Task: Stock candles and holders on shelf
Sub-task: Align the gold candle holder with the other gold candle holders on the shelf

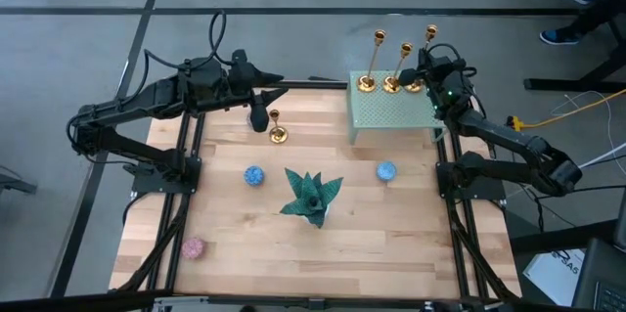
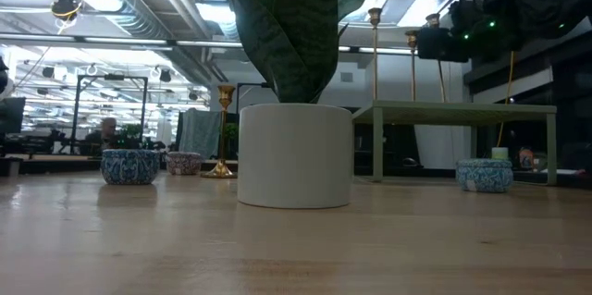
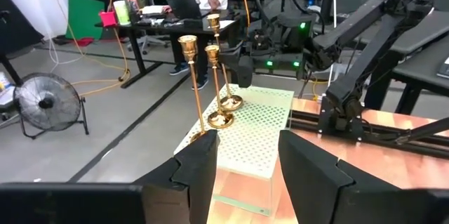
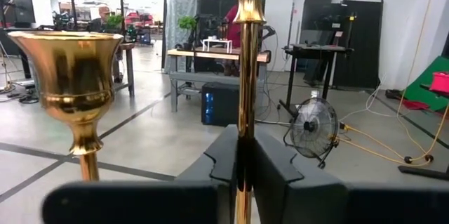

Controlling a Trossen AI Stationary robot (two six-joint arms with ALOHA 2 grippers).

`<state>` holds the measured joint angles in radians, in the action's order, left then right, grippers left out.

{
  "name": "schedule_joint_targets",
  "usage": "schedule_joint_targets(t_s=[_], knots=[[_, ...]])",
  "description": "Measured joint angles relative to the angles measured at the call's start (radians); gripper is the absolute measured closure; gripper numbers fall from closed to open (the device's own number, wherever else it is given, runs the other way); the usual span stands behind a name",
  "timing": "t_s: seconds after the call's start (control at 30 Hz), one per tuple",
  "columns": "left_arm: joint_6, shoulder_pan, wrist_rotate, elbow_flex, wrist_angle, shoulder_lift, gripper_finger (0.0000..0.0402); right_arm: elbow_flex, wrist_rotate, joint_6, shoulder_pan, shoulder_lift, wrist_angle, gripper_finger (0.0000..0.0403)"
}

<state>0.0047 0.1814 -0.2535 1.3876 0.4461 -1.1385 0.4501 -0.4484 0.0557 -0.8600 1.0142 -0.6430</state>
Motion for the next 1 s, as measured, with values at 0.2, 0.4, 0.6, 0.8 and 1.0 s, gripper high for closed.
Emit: schedule_joint_targets(t_s=[0.2,0.4,0.6,0.8,1.0], knots=[[0.002,0.000,0.000,0.000,0.000,0.000,0.0256,0.000,-0.001,-0.001,0.000,0.000,0.005,0.0332],[0.001,0.000,0.000,0.000,0.000,0.000,0.0256,0.000,-0.003,-0.023,0.008,-0.007,0.009,0.0309],[0.000,0.000,0.000,0.000,0.000,0.000,0.0257,0.000,-0.003,-0.048,0.030,-0.037,0.065,0.0282],[-0.001,0.000,0.000,0.000,0.000,0.000,0.0258,0.000,-0.003,-0.051,0.048,-0.092,0.189,0.0249],[-0.001,0.000,0.000,0.000,0.000,0.000,0.0258,0.000,-0.003,-0.098,0.049,-0.177,0.301,0.0209]])
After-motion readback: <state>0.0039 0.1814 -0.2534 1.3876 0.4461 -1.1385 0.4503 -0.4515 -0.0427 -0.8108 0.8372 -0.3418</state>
